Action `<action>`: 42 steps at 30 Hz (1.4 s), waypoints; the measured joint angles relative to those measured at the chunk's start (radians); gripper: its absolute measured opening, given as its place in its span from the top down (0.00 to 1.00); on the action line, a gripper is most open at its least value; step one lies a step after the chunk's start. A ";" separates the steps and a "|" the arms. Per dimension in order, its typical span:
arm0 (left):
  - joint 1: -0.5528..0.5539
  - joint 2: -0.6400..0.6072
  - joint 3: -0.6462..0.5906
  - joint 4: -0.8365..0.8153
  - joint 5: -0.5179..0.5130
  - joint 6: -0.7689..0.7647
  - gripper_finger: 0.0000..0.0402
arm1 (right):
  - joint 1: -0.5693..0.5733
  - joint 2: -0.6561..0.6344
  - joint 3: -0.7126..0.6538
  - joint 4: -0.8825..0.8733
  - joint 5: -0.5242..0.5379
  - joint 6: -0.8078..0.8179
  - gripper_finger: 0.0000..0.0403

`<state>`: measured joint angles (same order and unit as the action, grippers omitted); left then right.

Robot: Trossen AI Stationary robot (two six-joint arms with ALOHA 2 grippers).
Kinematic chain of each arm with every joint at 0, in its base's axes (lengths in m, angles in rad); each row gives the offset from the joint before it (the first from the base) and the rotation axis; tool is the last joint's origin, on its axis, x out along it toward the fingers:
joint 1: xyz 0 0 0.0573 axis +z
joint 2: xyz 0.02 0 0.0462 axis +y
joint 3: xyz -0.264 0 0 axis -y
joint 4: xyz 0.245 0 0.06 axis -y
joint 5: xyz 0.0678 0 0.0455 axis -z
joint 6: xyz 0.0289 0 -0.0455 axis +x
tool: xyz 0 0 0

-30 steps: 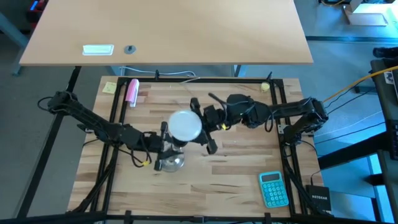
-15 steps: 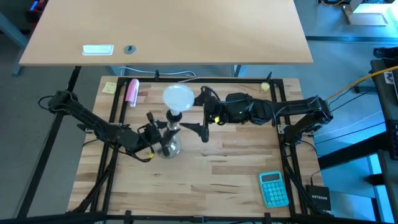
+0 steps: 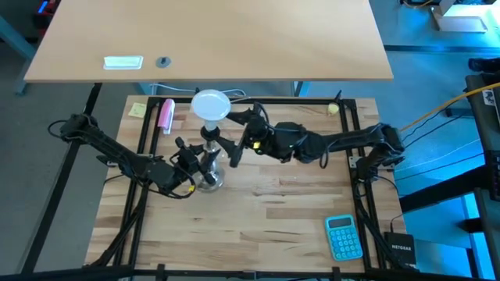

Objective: Screw lightbulb
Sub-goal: Remove the light bulb from the lamp

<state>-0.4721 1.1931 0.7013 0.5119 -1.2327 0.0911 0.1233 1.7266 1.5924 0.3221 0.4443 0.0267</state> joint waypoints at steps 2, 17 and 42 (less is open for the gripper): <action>0.000 0.000 0.000 -0.003 0.000 0.000 0.68 | -0.010 0.015 0.000 0.055 0.000 -0.008 0.13; 0.016 0.000 0.001 -0.009 -0.001 0.002 0.68 | -0.046 0.089 0.222 -0.134 -0.073 0.011 0.13; -0.038 -0.001 0.002 0.013 0.349 0.040 0.68 | -0.045 0.065 0.308 -0.358 -0.557 -0.015 0.63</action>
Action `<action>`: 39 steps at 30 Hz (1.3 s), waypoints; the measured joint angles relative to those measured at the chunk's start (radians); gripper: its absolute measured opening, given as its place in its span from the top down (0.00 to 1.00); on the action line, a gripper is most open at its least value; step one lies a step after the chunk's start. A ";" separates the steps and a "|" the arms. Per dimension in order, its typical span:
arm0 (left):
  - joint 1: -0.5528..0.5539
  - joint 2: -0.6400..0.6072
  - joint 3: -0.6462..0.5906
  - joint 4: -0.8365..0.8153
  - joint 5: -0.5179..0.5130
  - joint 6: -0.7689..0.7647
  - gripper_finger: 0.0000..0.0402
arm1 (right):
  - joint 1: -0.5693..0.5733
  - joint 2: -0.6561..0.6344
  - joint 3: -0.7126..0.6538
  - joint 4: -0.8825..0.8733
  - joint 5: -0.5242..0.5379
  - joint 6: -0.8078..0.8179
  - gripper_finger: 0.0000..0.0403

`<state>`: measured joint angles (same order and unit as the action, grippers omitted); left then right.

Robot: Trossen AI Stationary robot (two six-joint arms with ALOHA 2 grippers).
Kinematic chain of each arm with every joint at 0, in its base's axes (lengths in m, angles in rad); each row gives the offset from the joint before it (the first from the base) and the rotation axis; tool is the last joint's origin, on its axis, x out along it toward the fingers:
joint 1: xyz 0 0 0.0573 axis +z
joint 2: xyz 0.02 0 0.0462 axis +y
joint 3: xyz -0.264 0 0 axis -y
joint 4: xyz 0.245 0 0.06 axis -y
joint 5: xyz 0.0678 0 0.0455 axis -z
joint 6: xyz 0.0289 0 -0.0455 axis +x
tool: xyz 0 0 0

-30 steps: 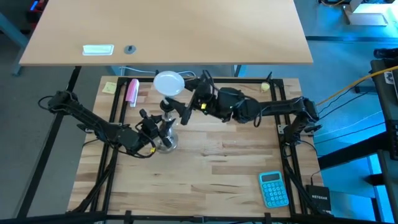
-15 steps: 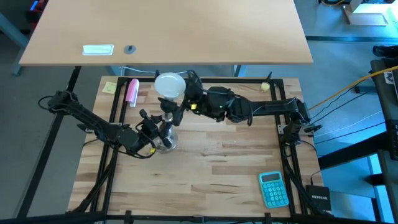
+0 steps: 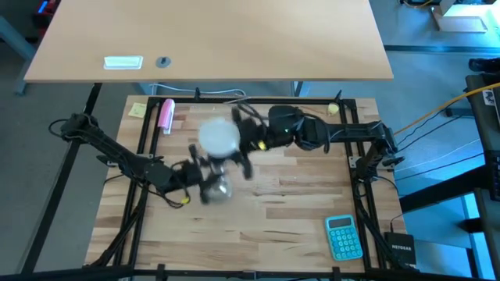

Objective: Screw lightbulb
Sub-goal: Remove the light bulb from the lamp

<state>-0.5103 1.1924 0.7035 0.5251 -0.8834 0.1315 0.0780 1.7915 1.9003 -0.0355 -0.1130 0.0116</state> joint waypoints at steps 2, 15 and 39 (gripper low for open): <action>0.001 0.000 0.002 0.000 0.267 0.011 0.68 | 0.004 -0.001 0.000 0.006 -0.204 0.012 0.63; 0.074 0.002 0.001 -0.011 0.747 -0.101 0.68 | 0.036 0.007 0.000 0.002 -0.449 -0.006 0.63; 0.019 0.002 -0.002 -0.019 -0.297 -0.050 0.68 | 0.040 -0.049 0.001 -0.228 0.438 0.058 0.10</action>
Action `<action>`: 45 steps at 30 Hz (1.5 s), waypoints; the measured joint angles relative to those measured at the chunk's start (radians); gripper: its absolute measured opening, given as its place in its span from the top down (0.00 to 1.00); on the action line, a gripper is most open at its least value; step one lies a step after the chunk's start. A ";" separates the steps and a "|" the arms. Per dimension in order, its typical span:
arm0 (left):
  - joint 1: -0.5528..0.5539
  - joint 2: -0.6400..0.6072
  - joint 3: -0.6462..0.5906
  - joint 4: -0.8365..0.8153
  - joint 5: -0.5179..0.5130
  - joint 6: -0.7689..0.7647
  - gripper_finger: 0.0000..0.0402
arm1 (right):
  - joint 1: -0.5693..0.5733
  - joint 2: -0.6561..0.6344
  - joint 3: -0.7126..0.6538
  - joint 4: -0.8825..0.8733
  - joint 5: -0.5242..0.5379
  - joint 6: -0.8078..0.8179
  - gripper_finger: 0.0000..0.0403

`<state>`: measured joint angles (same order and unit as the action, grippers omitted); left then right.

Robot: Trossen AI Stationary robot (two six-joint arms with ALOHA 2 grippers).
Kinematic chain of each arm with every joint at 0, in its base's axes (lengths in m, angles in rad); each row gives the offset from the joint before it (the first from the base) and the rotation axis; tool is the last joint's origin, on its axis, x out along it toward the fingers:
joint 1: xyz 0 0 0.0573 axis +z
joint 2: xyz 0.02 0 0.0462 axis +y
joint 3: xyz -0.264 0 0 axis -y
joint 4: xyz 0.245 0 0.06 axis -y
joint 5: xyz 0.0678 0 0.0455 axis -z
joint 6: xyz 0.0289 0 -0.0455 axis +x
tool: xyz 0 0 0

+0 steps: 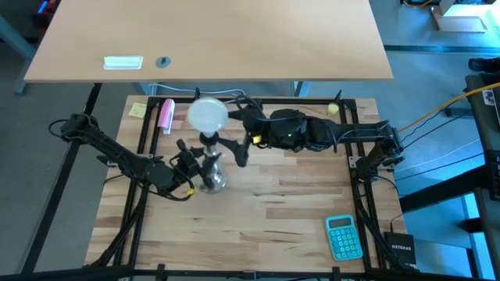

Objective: Screw lightbulb
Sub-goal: Remove the light bulb from the lamp

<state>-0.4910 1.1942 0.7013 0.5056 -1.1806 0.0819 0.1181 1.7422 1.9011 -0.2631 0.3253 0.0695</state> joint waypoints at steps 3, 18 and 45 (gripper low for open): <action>0.000 -0.001 0.000 0.000 -0.072 0.007 0.68 | 0.000 0.037 0.000 0.076 0.057 0.005 0.12; 0.006 0.012 0.001 -0.009 -0.080 0.005 0.67 | -0.001 0.160 0.000 0.438 0.118 -0.115 0.28; -0.033 -0.019 0.002 -0.025 0.940 0.029 0.68 | 0.035 0.106 0.000 0.386 -1.052 -0.010 0.65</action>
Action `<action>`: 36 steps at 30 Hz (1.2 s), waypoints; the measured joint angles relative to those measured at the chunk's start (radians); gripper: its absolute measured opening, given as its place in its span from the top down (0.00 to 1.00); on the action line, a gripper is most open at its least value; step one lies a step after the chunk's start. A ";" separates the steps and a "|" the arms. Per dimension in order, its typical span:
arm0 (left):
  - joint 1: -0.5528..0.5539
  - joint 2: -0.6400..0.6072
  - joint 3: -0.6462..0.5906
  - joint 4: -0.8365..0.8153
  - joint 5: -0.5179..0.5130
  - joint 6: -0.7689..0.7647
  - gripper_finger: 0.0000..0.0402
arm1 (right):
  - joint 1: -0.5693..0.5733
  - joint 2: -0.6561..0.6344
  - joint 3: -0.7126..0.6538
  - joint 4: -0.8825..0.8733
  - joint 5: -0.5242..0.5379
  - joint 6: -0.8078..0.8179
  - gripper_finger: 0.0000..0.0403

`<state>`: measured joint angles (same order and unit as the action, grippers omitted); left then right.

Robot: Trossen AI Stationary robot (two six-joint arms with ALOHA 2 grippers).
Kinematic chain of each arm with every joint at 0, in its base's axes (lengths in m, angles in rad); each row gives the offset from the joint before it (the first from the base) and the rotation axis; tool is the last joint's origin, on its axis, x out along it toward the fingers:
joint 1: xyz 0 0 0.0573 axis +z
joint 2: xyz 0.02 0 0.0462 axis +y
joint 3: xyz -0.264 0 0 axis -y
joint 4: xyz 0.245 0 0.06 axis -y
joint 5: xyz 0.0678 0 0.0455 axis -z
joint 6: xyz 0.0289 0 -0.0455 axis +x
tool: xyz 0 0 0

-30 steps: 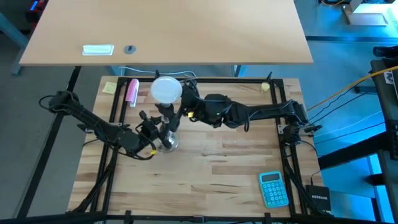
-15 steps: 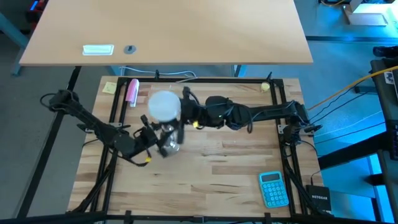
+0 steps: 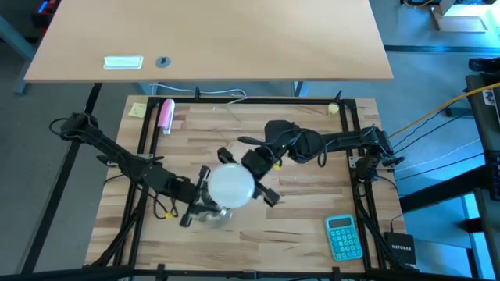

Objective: Screw lightbulb
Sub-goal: Remove the light bulb from the lamp

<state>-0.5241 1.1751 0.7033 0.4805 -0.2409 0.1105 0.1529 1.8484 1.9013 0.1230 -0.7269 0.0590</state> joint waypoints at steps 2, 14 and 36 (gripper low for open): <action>0.001 0.000 0.000 -0.010 -0.067 0.005 0.68 | -0.002 -0.008 -0.001 -0.032 0.043 0.007 0.65; 0.010 -0.004 -0.032 0.051 -0.604 0.139 0.68 | 0.064 -0.230 0.000 -0.734 0.982 -0.165 0.65; 0.258 0.019 -0.218 0.212 -0.334 -0.006 0.60 | 0.149 -0.243 -0.483 -1.147 1.403 0.413 0.65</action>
<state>-0.2657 1.1938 0.4850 0.6925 -0.5753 0.1041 0.3019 1.6054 1.4182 -1.0239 0.6764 0.4724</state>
